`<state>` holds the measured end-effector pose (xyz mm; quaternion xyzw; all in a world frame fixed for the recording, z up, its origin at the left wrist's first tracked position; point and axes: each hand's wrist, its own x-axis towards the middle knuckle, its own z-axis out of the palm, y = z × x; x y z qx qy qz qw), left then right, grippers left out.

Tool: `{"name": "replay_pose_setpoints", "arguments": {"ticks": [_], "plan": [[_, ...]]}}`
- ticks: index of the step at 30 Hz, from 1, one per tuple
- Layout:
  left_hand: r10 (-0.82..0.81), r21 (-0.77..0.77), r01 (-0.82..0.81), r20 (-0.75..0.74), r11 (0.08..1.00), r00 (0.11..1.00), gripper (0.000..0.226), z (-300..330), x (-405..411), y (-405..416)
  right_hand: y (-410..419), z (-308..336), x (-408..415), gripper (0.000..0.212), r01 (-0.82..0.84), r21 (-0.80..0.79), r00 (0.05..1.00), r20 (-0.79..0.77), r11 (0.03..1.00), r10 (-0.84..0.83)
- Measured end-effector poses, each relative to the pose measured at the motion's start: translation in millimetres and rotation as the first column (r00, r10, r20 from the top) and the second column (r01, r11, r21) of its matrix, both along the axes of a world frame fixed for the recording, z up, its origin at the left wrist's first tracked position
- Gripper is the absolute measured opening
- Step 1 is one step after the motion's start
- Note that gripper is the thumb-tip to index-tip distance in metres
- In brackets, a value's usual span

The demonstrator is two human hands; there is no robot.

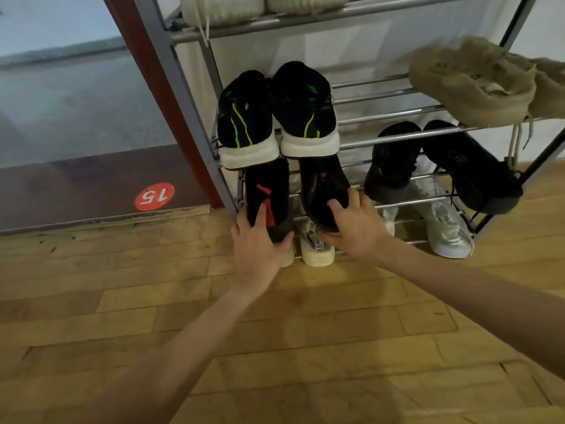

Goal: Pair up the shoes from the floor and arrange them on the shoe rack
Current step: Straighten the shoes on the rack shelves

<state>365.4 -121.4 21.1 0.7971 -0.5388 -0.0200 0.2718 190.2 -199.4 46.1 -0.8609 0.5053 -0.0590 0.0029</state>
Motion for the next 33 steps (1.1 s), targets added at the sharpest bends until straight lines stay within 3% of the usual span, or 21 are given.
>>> {"name": "replay_pose_setpoints", "arguments": {"ticks": [5, 7, 8, 10, 12, 13, 16, 19, 24, 26, 28, 30, 33], "plan": [[-0.037, -0.025, 0.036, -0.025, 0.999, 0.999, 0.082, 4.3, 4.7, -1.7, -8.1, -10.6, 7.4, 0.068, 0.019, -0.002, 0.999, 0.047, 1.000, -0.019], [-0.075, 0.001, 0.075, -0.016, 0.997, 0.997, 0.082, 8.2, 7.0, 2.2, -8.4, -23.3, 1.1, 0.058, -0.009, 0.005, 0.965, 0.262, 1.000, 0.007], [-0.087, 0.023, 0.087, -0.020, 0.996, 0.996, 0.082, 9.6, 8.2, 4.3, -7.6, -28.9, -4.0, 0.052, -0.028, 0.002, 0.910, 0.413, 1.000, 0.025], [-0.084, 0.053, 0.087, -0.058, 0.995, 0.995, 0.080, 15.0, 10.5, 9.9, -4.0, -38.4, -16.5, 0.042, -0.022, -0.003, 0.701, 0.713, 1.000, 0.018], [-0.029, 0.001, 0.030, -0.121, 1.000, 0.992, 0.072, 24.5, 10.7, 16.1, 8.1, -45.1, -29.1, 0.038, 0.004, -0.036, 0.510, 0.860, 0.999, 0.029], [-0.001, -0.044, -0.007, -0.173, 0.999, 0.985, 0.065, 29.2, 9.2, 19.7, 16.0, -49.2, -35.3, 0.037, 0.000, -0.082, 0.466, 0.882, 0.997, 0.073], [0.006, -0.103, -0.053, -0.418, 0.993, 0.909, 0.041, 47.8, -3.7, 25.3, 44.4, -67.1, -55.3, 0.037, -0.076, -0.256, 0.491, 0.832, 0.964, 0.259], [-0.030, -0.038, 0.007, -0.645, 0.999, 0.764, 0.040, 64.9, -13.7, 9.8, 68.7, -81.3, -81.5, 0.031, -0.153, -0.397, 0.566, 0.715, 0.905, 0.410], [-0.038, -0.011, 0.048, -0.782, 0.999, 0.623, 0.034, 84.2, -25.6, -14.8, 91.2, -94.9, -126.8, 0.033, -0.364, -0.479, 0.636, 0.499, 0.799, 0.589], [-0.038, 0.049, 0.120, -0.778, 0.992, 0.627, 0.033, 81.5, -29.1, -10.3, 96.5, -96.5, -140.3, 0.038, -0.383, -0.465, 0.690, 0.430, 0.799, 0.581], [-0.065, 0.042, 0.150, -0.767, 0.988, 0.638, 0.029, 80.0, -30.2, -0.7, 97.2, -100.1, -149.9, 0.045, -0.308, -0.439, 0.743, 0.443, 0.844, 0.502], [-0.083, -0.029, 0.102, -0.811, 0.994, 0.579, 0.023, 81.8, -28.6, 10.6, 94.2, -100.8, -154.4, 0.044, -0.157, -0.435, 0.744, 0.538, 0.886, 0.396], [-0.156, -0.144, 0.061, -0.893, 0.988, 0.421, 0.015, 80.5, -24.5, 36.3, 87.1, -85.0, -145.9, 0.043, 0.104, -0.397, 0.632, 0.734, 0.912, 0.248]]}}
